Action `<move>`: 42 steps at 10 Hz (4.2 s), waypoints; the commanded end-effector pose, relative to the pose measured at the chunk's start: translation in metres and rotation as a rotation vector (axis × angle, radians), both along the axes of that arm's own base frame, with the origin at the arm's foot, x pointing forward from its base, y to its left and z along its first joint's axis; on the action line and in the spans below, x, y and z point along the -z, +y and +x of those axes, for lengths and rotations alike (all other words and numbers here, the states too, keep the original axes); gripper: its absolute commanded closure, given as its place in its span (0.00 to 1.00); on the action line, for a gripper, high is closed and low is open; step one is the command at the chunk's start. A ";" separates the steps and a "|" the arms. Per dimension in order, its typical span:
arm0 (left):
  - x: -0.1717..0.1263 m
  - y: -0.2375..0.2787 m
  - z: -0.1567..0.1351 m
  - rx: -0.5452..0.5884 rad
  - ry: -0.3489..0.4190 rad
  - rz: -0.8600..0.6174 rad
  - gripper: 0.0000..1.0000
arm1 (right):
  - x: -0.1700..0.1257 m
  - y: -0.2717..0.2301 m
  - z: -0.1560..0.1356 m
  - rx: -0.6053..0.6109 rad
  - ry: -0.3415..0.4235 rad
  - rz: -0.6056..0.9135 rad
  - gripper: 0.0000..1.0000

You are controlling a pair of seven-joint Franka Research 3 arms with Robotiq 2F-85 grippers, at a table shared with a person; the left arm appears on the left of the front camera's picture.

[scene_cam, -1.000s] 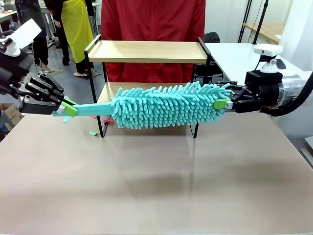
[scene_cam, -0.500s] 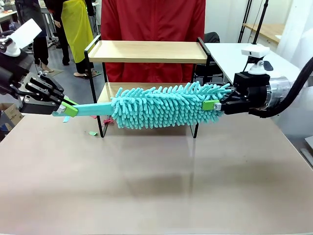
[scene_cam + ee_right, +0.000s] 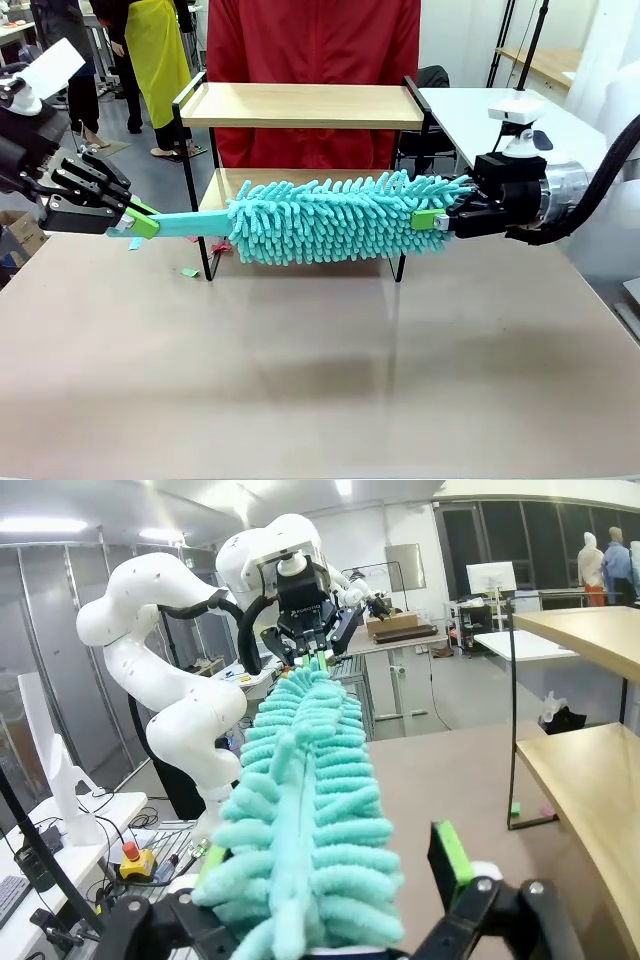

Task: Clean the shelf.
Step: Hand the Duster back to the human.

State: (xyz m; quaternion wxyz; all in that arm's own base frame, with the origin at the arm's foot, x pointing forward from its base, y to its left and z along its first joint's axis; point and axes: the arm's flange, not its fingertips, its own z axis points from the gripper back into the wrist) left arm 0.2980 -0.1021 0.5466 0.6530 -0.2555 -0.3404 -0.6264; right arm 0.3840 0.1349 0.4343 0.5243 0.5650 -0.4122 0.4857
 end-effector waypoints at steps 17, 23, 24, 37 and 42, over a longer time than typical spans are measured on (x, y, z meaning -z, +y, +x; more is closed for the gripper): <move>-0.002 -0.002 0.000 0.007 -0.007 -0.034 0.87 | 0.001 0.003 -0.002 -0.054 -0.074 -0.069 1.00; -0.004 0.010 -0.001 0.021 0.018 -0.121 0.00 | 0.001 0.003 -0.002 -0.054 -0.074 -0.069 1.00; -0.008 0.016 -0.002 0.032 0.018 -0.173 0.00 | 0.001 0.003 -0.002 -0.054 -0.074 -0.069 1.00; 0.000 0.166 -0.007 -0.167 -0.016 -0.552 0.00 | -0.028 -0.005 -0.008 -0.004 -0.111 0.031 0.83; 0.000 0.166 -0.007 -0.167 -0.016 -0.552 0.00 | -0.100 -0.054 -0.019 0.279 -0.237 0.122 0.83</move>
